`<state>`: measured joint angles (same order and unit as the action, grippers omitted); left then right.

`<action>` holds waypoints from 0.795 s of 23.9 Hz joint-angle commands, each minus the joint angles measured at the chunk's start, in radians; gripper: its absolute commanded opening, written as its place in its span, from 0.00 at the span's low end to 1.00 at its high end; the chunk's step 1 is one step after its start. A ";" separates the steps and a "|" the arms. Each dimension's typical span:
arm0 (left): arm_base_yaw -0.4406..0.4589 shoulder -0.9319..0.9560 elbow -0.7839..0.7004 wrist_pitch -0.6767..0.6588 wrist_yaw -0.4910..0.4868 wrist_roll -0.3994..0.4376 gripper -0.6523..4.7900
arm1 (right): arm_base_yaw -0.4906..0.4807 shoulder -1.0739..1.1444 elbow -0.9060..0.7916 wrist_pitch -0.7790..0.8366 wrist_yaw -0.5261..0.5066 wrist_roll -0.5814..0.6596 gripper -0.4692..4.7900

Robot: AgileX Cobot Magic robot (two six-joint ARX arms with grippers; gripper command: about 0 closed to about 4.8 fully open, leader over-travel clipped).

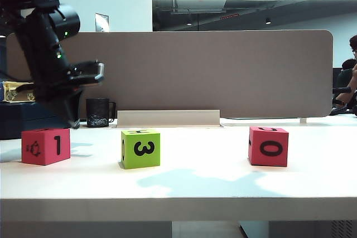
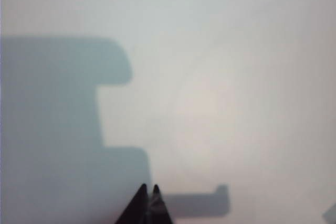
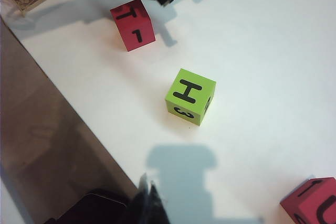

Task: Select the appropriate blocks from the scattered letter blocks on the table and arrange them in a row to spell out "THU".

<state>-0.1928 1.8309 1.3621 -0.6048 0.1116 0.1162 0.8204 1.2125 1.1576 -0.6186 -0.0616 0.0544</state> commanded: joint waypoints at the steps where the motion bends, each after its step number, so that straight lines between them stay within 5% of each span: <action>1: -0.003 -0.005 0.044 0.006 -0.002 0.005 0.11 | 0.001 -0.001 0.006 0.009 0.020 -0.003 0.08; 6: -0.072 -0.005 0.169 -0.207 0.125 0.006 0.11 | 0.001 0.096 0.006 0.019 0.048 -0.003 0.08; 19: -0.177 0.009 0.167 -0.253 0.137 0.019 0.11 | -0.059 0.299 0.006 0.160 0.048 -0.003 0.08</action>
<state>-0.3656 1.8381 1.5284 -0.8391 0.2474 0.1310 0.7727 1.5078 1.1576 -0.4843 -0.0177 0.0544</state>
